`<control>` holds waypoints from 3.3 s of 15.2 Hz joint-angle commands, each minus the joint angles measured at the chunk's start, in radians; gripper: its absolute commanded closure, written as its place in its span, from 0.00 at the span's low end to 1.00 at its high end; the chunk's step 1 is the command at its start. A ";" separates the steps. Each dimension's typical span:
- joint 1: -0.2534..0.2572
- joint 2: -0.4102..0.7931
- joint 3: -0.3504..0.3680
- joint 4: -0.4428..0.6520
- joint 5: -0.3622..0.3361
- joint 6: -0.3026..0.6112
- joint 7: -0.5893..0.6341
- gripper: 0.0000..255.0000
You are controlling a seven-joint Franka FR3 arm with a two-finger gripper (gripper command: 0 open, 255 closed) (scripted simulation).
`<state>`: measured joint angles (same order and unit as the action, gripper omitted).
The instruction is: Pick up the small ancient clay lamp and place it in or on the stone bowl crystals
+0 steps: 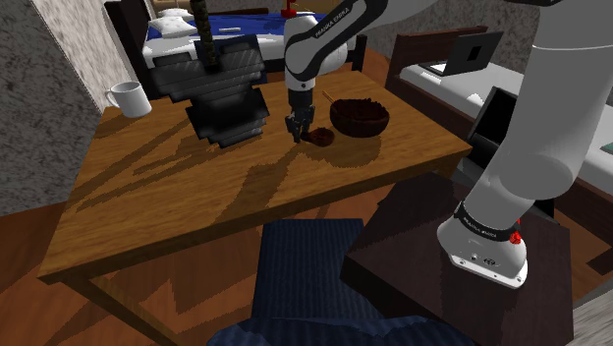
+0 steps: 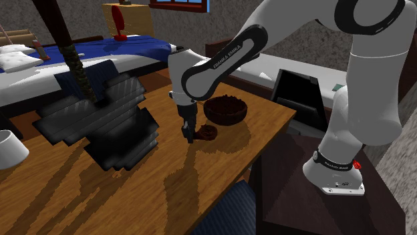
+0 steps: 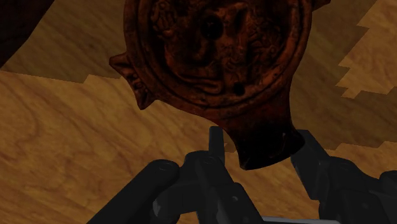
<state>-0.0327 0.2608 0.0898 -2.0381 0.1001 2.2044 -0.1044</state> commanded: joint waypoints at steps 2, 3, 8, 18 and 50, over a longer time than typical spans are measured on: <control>0.000 0.000 0.000 0.000 0.000 0.000 0.000 1.00; 0.000 0.000 0.000 0.000 0.000 0.000 0.000 1.00; 0.000 0.000 0.000 0.000 0.000 0.000 0.000 1.00; -0.002 -0.071 0.000 0.048 0.000 -0.119 0.009 1.00; -0.068 -0.232 -0.012 -0.210 0.366 0.118 -0.583 1.00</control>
<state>-0.1009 0.0289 0.0774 -2.2481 0.4658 2.3221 -0.6877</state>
